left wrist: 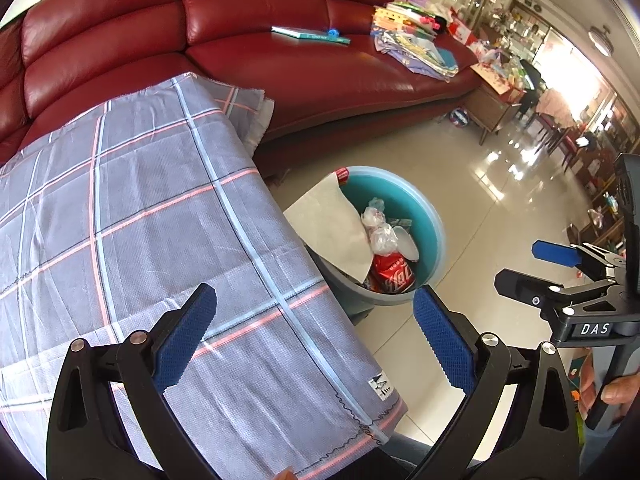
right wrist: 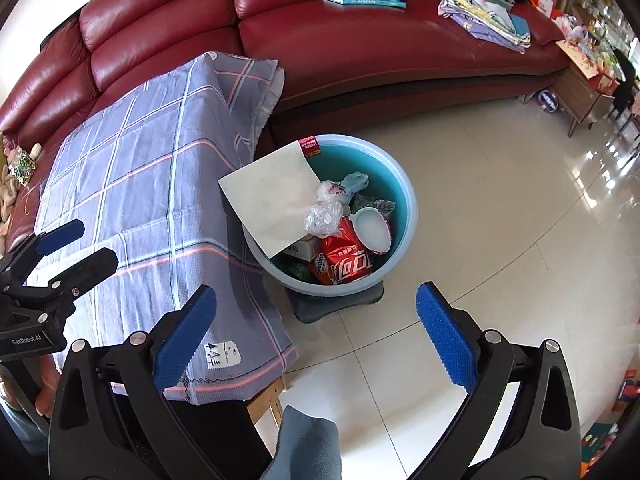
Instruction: Collect trash
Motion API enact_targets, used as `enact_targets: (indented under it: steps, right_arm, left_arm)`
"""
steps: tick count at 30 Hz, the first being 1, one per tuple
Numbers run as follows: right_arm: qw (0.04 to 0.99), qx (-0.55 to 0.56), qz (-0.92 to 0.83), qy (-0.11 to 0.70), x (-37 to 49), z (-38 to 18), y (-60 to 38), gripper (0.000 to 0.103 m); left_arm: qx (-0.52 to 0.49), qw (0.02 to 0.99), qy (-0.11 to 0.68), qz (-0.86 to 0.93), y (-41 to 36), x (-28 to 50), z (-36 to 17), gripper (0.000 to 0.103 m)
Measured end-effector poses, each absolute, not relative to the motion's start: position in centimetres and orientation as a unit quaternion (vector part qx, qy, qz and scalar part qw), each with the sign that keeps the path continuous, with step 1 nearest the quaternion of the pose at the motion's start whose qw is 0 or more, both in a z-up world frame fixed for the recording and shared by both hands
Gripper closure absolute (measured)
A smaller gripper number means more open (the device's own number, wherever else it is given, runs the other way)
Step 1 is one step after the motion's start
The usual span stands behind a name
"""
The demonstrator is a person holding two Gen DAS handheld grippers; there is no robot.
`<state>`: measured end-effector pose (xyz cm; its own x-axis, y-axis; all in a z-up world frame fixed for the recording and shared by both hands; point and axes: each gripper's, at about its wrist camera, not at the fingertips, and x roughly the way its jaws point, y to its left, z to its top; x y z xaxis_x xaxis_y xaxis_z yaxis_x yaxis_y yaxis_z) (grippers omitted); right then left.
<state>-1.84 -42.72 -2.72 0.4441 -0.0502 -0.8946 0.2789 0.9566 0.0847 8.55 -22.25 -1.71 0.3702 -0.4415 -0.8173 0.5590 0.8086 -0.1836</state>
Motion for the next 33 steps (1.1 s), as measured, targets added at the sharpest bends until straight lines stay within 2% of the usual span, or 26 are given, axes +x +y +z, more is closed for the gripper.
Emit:
enact_targets:
  steps: [33]
  right_arm:
    - [0.838,0.110,-0.106,0.524,-4.0,-4.2,-42.5,0.007]
  left_arm:
    - [0.081,0.823,0.475,-0.300,-22.2,6.5,-2.2,0.004]
